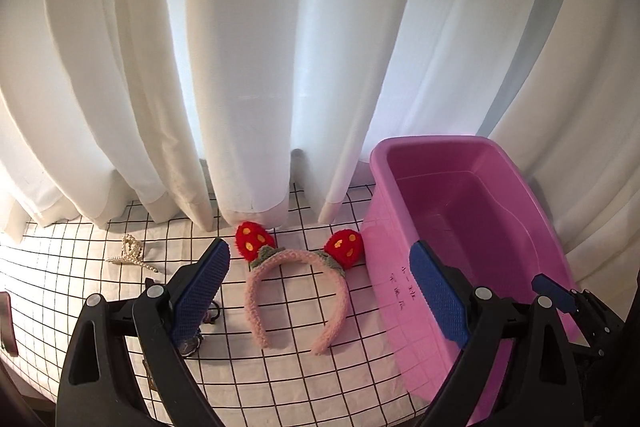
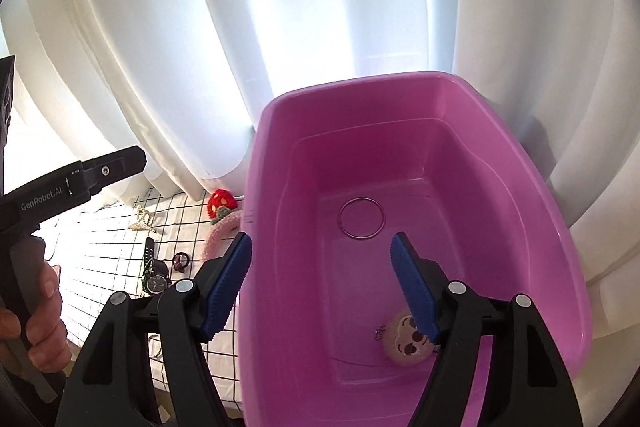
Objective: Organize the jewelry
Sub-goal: 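Move both tools back over the table toward the remaining items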
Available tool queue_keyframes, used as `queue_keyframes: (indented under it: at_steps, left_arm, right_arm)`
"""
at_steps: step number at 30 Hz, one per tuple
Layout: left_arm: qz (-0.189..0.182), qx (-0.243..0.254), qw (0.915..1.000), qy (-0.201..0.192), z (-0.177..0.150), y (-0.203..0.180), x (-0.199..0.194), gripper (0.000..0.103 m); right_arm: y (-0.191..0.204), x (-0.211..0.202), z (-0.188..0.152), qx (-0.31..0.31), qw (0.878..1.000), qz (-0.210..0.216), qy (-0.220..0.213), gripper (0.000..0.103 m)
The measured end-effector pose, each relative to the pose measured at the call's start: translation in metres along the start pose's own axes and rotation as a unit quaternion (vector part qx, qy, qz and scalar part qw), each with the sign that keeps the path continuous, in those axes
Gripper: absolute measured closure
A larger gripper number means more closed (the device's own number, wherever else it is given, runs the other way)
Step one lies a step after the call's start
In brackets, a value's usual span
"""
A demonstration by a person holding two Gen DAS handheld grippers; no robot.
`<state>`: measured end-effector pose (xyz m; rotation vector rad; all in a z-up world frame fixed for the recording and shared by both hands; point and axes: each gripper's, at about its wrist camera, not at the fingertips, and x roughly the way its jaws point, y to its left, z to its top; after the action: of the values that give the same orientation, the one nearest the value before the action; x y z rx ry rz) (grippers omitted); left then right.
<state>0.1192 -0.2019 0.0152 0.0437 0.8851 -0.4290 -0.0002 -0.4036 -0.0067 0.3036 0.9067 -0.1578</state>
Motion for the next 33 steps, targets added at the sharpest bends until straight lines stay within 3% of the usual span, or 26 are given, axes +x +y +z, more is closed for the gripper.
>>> queue_keyframes:
  at_steps: [12,24,33]
  left_arm:
    - [0.033,-0.018,0.9993,-0.005,-0.036,0.088,-0.048,0.013]
    - [0.056,-0.027,0.9980,0.011,-0.076,0.173,-0.077,0.011]
    - [0.068,-0.017,0.9973,0.023,-0.114,0.223,-0.084,0.010]
  right_arm:
    - [0.082,-0.005,-0.013,-0.023,0.999,0.020,-0.018,0.034]
    - [0.168,-0.007,-0.044,-0.048,0.999,0.024,-0.011,0.034]
    - [0.209,0.008,-0.073,-0.037,0.999,0.018,0.006,0.034]
